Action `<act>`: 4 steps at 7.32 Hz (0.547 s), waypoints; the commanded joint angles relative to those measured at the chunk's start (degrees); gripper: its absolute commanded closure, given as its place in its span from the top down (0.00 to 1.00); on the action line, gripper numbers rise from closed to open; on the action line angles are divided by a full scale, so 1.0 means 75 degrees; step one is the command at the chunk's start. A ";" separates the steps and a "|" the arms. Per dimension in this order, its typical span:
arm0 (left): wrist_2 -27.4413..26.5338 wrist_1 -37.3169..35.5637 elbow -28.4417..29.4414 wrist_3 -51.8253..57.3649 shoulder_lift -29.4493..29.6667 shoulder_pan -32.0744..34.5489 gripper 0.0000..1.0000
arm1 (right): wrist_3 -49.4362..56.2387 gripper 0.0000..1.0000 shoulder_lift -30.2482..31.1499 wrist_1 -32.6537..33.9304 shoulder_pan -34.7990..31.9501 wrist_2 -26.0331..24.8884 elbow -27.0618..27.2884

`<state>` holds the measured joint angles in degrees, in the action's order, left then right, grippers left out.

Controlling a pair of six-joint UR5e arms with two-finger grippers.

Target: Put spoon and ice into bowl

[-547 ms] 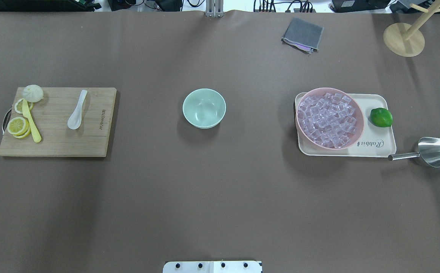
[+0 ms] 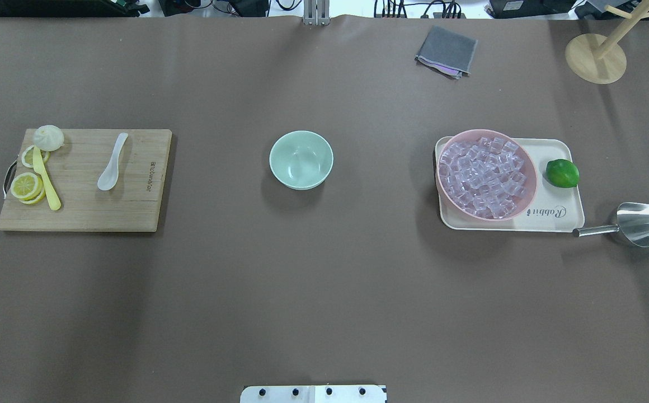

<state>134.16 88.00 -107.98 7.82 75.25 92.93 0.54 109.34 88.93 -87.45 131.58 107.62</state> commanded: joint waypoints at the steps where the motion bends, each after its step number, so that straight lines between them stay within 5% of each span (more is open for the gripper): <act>1: -0.0006 0.0009 0.0019 0.0000 0.0045 -0.0027 0.98 | -0.0001 1.00 -0.0082 -0.0056 0.0000 0.0046 0.0111; 4: 0.0029 0.0021 -0.0086 -0.0047 0.0396 -0.0003 0.98 | -0.0025 1.00 -0.0013 -0.1548 0.0000 0.0292 0.0194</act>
<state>134.23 88.09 -108.16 7.68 77.26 92.87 0.45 108.88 83.45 -87.43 133.03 109.21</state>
